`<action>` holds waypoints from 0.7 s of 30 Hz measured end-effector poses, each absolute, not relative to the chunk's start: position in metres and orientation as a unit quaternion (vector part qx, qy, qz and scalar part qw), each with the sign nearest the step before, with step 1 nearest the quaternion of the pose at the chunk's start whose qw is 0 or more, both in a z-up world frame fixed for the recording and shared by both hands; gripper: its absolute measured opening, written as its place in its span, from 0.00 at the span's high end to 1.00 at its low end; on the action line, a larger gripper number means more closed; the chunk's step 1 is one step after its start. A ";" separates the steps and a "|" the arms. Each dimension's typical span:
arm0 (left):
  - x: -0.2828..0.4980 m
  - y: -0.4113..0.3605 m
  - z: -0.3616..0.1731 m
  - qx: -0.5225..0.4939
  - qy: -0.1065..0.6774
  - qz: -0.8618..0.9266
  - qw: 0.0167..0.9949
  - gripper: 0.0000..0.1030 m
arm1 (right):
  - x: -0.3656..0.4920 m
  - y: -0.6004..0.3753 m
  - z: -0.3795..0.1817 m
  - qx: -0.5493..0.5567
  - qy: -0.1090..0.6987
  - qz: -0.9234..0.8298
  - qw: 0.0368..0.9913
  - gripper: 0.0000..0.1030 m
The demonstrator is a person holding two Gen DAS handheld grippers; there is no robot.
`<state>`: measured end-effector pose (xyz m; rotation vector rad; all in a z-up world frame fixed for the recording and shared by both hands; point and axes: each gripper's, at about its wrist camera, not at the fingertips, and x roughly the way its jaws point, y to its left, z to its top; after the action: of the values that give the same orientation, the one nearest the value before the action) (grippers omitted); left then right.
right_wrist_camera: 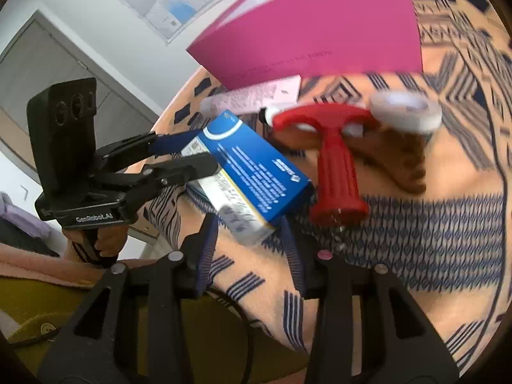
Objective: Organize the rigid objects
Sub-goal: 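Move the right gripper to the red T-handle corkscrew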
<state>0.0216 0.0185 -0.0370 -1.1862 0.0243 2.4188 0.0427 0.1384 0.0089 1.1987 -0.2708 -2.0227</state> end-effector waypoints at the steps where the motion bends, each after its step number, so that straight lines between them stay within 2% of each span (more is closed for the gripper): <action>1: 0.022 0.016 -0.037 -0.429 0.006 0.877 0.218 0.47 | 0.043 0.136 0.012 0.465 -0.100 -0.794 0.380 0.57; 15: 0.026 -0.035 -0.042 -0.434 -0.037 0.887 0.154 0.46 | 0.023 0.085 0.023 0.436 -0.059 -0.785 0.437 0.57; 18: 0.027 -0.036 -0.038 -0.425 -0.021 0.895 0.131 0.46 | 0.022 0.089 0.031 0.425 -0.055 -0.794 0.431 0.57; 21: 0.028 -0.037 -0.030 -0.403 -0.033 0.903 0.147 0.43 | 0.022 0.112 0.040 0.411 -0.062 -0.815 0.404 0.57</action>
<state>0.0283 -0.0370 -0.0304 -1.1592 -0.0952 2.5979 0.0216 0.1125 0.0398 1.0384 -0.1568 -2.0582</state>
